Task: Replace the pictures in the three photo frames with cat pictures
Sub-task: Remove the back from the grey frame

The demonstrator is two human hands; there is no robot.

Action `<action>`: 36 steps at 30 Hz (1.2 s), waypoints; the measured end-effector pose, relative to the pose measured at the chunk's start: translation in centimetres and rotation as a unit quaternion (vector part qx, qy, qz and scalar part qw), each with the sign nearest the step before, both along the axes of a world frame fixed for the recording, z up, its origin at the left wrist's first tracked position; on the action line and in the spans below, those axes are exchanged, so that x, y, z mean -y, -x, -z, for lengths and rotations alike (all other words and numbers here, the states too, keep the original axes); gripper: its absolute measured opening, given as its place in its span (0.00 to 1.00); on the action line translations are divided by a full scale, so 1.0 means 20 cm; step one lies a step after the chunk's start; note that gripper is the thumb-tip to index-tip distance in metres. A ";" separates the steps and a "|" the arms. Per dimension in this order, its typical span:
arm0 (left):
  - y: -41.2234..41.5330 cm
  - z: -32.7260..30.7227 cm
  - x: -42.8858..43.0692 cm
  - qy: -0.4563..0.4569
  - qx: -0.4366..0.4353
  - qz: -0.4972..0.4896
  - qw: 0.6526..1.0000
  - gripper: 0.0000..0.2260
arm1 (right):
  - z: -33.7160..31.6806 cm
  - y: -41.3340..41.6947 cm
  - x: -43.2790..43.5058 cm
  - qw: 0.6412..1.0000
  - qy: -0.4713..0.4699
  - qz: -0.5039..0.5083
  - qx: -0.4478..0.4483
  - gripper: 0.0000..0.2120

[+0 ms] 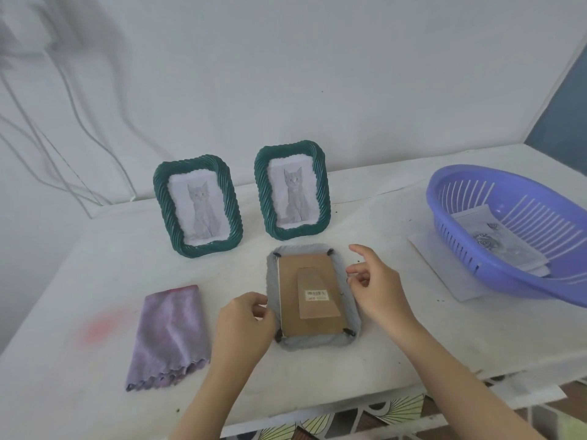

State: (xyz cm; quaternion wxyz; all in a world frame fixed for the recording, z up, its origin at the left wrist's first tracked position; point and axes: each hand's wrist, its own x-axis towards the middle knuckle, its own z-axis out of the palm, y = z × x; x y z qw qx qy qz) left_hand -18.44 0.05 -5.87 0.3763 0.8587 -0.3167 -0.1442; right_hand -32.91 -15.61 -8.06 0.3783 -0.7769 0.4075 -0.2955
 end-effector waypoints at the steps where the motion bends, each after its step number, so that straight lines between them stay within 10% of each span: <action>1: 0.00 0.01 -0.01 -0.007 0.013 0.004 1.000 0.09 | 0.01 0.00 -0.01 1.000 0.008 -0.004 -0.001 0.23; 11: -0.05 0.06 -0.10 -0.048 0.114 0.029 0.992 0.11 | -0.01 -0.01 -0.03 0.999 0.000 -0.033 -0.010 0.20; 23: -0.15 0.11 0.02 -0.027 0.105 0.205 0.973 0.48 | 0.00 -0.05 -0.05 0.980 -0.004 -0.175 -0.096 0.46; 36: -0.18 0.13 0.03 -0.098 0.175 0.230 0.952 0.51 | -0.02 -0.06 -0.02 0.957 0.078 -0.198 -0.198 0.51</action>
